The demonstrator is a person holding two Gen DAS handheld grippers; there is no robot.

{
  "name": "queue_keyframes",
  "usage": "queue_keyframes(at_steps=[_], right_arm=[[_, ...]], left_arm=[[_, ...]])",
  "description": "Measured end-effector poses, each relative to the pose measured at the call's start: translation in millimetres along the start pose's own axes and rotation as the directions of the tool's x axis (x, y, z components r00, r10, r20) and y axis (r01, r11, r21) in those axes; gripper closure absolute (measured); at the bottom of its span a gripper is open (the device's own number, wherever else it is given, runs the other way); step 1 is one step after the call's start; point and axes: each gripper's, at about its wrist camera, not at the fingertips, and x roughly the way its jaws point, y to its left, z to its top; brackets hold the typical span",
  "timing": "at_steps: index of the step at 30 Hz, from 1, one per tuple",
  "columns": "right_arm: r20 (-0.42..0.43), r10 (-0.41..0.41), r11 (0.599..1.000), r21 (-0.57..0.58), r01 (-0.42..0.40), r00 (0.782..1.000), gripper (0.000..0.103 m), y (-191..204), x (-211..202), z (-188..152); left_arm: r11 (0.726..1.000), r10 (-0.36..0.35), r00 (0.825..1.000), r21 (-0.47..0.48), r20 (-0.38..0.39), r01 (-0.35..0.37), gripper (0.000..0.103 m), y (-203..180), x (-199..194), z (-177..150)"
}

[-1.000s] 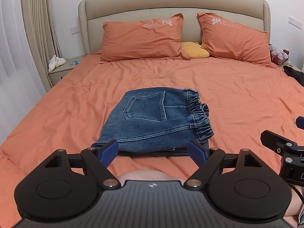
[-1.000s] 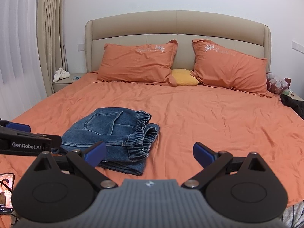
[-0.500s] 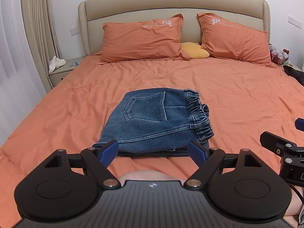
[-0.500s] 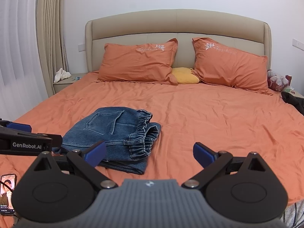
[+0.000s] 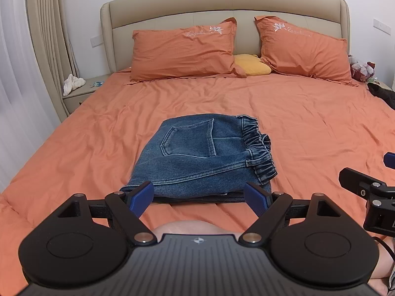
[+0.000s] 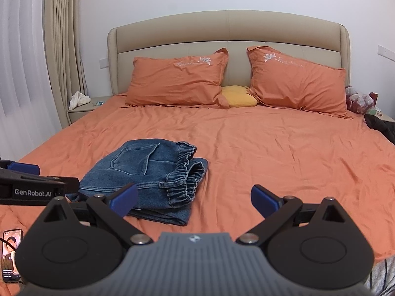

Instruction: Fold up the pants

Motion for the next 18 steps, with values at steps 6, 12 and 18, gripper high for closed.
queue_keyframes(at_steps=[6, 12, 18], right_arm=[[-0.001, -0.002, 1.0, 0.0, 0.002, 1.0, 0.009, -0.2, 0.1, 0.1], [-0.002, -0.005, 1.0, 0.005, 0.005, 1.0, 0.009, 1.1, -0.2, 0.4], [-0.008, -0.01, 1.0, 0.01, 0.01, 1.0, 0.009, 1.1, 0.3, 0.8]], left_arm=[[1.0, -0.002, 1.0, 0.005, 0.0, 0.002, 0.006, 0.0, 0.7, 0.0], [1.0, -0.006, 1.0, 0.019, 0.008, 0.005, 0.006, 1.3, 0.8, -0.7], [0.999, -0.009, 1.0, 0.035, 0.021, 0.008, 0.006, 3.7, 0.0, -0.9]])
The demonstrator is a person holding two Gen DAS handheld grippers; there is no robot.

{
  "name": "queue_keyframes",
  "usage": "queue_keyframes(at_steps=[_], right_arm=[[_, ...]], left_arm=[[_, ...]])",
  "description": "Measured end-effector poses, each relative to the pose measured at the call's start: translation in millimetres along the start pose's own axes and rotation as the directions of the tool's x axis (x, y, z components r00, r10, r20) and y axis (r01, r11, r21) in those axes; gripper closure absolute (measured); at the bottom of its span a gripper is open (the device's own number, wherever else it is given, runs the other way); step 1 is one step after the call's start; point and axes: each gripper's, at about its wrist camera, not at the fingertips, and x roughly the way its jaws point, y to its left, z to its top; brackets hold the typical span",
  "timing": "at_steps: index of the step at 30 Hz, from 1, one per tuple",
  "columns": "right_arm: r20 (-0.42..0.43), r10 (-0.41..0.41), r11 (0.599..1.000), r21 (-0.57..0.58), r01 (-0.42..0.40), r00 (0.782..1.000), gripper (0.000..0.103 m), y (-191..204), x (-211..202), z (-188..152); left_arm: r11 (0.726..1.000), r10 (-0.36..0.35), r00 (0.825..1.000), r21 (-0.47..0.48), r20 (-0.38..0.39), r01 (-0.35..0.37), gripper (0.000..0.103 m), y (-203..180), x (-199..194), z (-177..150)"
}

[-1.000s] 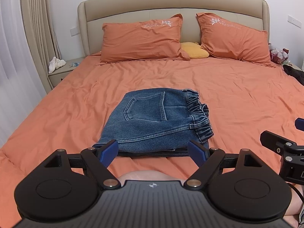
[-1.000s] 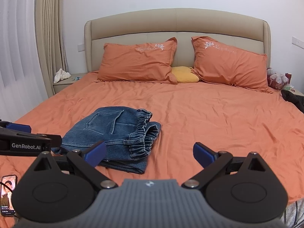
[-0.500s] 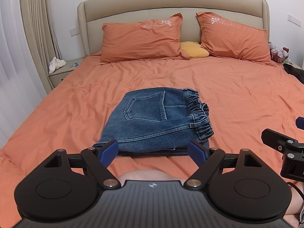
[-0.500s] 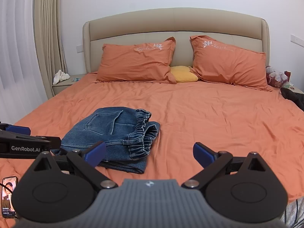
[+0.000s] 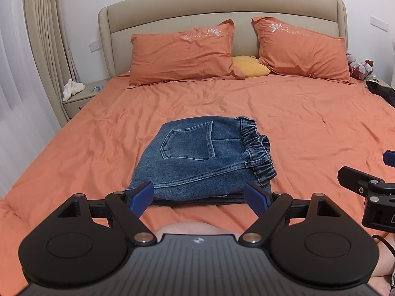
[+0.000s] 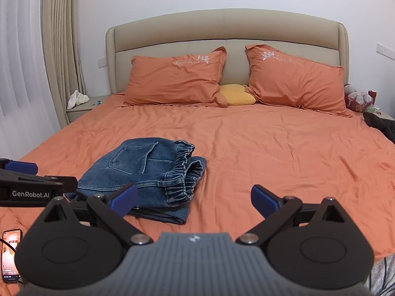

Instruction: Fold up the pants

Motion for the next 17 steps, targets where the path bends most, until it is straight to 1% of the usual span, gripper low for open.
queue_keyframes(at_steps=[11, 17], right_arm=[[-0.001, -0.004, 1.0, 0.004, 0.004, 1.0, 0.009, 0.1, 1.4, 0.1], [-0.005, -0.005, 1.0, 0.006, 0.005, 1.0, 0.009, 0.5, 3.4, -0.2]], left_arm=[[1.0, -0.001, 1.0, 0.027, 0.024, 0.001, 0.006, 1.6, -1.4, 2.9], [1.0, 0.003, 1.0, 0.025, 0.024, -0.004, 0.006, 2.4, -1.6, 3.9]])
